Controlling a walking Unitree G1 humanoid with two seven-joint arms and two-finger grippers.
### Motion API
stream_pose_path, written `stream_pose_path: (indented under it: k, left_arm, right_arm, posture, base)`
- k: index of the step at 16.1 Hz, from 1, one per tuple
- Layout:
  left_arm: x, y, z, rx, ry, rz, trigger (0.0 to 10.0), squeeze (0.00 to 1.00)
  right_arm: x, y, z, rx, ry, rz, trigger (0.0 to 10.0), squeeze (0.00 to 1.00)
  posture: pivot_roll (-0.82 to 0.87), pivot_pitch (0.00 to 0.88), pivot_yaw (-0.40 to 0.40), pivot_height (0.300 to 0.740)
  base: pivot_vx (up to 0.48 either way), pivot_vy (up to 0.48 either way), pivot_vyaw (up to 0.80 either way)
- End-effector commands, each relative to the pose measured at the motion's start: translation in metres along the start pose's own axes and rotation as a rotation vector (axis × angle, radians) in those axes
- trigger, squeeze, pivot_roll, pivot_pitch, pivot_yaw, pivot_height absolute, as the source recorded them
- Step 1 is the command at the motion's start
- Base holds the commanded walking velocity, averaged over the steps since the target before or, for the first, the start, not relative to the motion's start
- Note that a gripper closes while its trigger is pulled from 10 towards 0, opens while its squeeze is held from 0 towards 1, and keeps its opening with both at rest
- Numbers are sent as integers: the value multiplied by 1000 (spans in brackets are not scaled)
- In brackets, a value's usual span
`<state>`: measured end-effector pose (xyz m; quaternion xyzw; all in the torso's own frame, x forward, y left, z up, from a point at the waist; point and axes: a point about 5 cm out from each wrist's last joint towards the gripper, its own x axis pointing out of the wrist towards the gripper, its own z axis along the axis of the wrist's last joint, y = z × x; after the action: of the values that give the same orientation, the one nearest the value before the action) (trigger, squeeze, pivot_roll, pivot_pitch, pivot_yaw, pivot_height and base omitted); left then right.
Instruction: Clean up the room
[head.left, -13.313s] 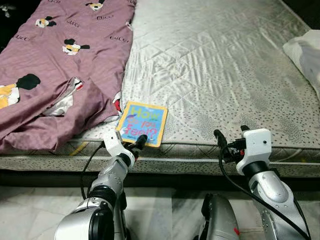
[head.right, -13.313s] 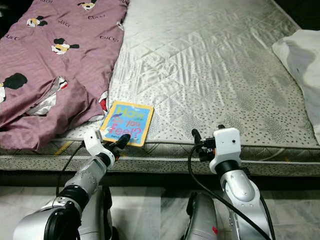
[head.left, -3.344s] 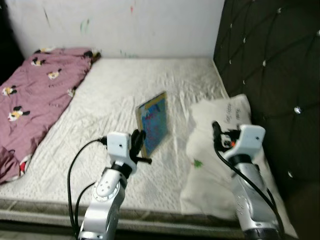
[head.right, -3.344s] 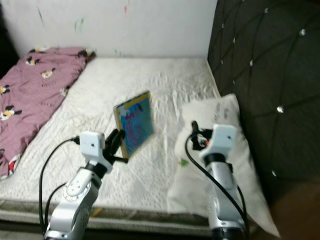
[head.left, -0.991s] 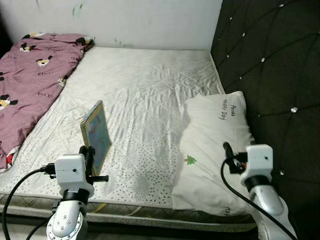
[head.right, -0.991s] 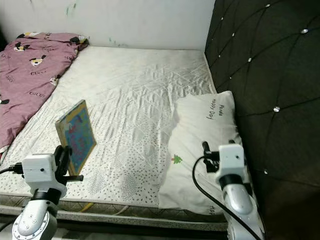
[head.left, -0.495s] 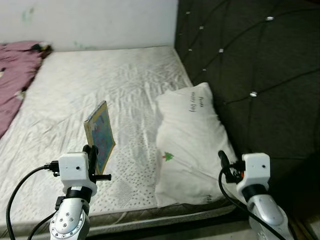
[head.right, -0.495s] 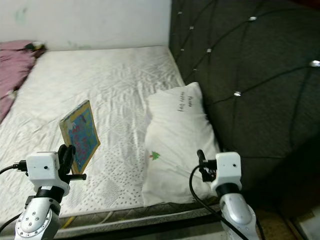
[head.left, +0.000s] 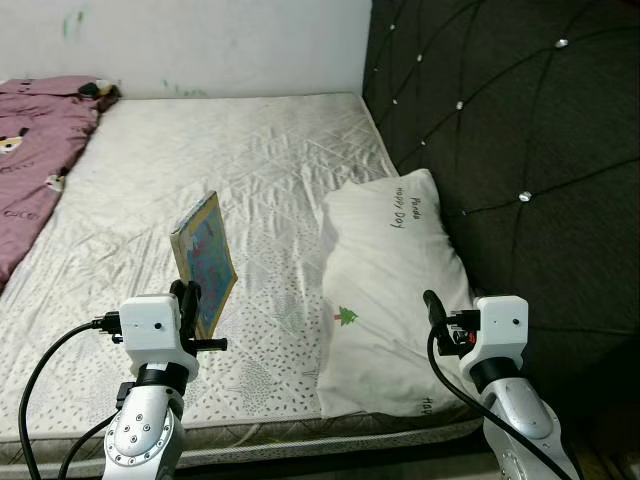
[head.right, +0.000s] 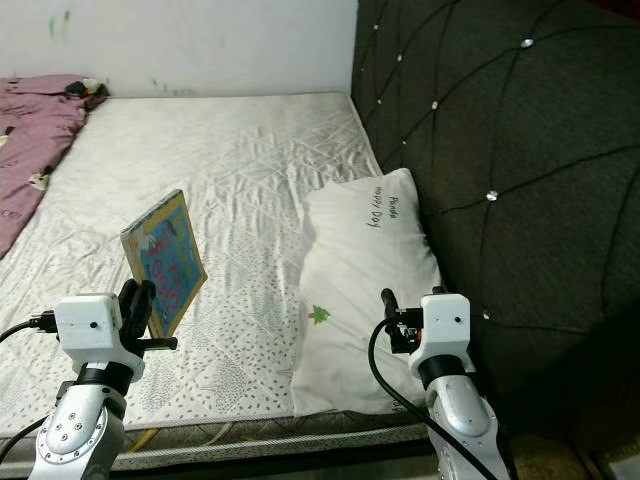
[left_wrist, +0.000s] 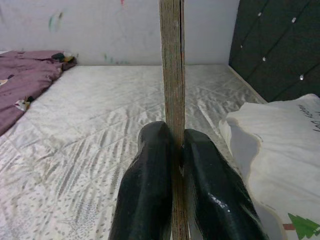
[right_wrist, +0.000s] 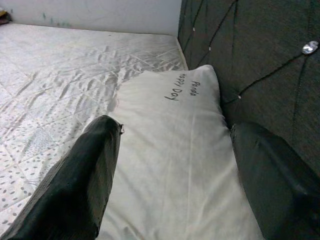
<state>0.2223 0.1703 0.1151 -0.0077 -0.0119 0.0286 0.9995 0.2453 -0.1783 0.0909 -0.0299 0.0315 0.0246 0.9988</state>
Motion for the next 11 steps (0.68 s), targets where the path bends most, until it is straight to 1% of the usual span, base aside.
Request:
stream_pose_path:
  k: [1, 3, 4, 6, 8, 11]
  left_arm:
    - [3, -2, 4, -17, -16, -6, 10000, 0]
    - [5, -5, 4, -33, -11, -12, 10000, 0]
    - [5, -5, 3, -26, -2, -3, 10000, 0]
    - [5, -4, 0, -53, 20, 7, 10000, 0]
    - [5, -5, 0, -58, 20, -2, 10000, 0]
    - [5, -5, 0, -60, 26, -8, 10000, 0]
  right_arm:
    - [1, -1, 6, 5, -16, -3, 10000, 0]
    - [2, -1, 6, 8, -14, -1, 10000, 0]
    - [2, -1, 7, 9, -14, 0, 10000, 0]
    - [3, 0, 7, 11, -13, 4, 10000, 0]
    - [3, 0, 7, 11, -13, 8, 10000, 0]
    - [4, 1, 7, 10, -12, 11, 10000, 0]
  posture:
    - [33, 57, 33, 740]
    - [32, 56, 31, 740]
    - [32, 55, 29, 740]
    - [32, 55, 28, 740]
    - [33, 55, 27, 740]
    - [33, 54, 28, 740]
  base:
    - [0, 0, 0]
    - [0, 0, 0]
    - [0, 0, 0]
    - [0, 0, 0]
    - [0, 358, 0]
    - [0, 480, 0]
